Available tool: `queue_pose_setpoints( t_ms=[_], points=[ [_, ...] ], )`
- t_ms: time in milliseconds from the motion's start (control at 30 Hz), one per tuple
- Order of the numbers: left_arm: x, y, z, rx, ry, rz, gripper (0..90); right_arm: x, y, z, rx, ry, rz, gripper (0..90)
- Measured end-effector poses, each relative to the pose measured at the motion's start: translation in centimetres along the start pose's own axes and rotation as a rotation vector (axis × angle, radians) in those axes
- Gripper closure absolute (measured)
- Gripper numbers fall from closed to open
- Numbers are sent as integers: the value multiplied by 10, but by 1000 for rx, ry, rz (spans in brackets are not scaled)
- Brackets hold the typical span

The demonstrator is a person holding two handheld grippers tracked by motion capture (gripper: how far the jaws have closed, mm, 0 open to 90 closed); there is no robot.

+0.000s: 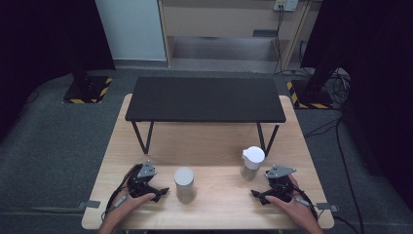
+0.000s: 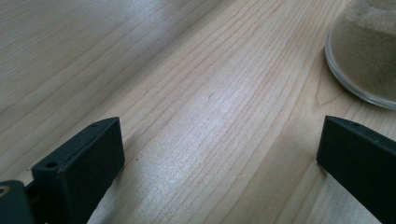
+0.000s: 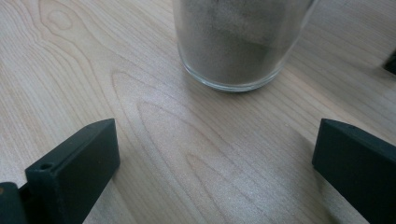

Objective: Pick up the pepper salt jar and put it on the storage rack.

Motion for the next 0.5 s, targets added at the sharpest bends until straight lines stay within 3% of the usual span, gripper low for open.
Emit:
queue_pose_setpoints(
  t_ms=[500],
  points=[
    [2,-1,5,-15,-17,1,0,0,0,-1,3,5,0,14]
  ],
)
Point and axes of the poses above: each handheld gripper's, and its own axes: y roughly forward along the jaws, x roughly out of its underside, z roughly to its right, the point moved 2 cm from there along y, roughly forward along the jaws, and after that the axes turned 10 degrees about -z, right-handed, at the moved point
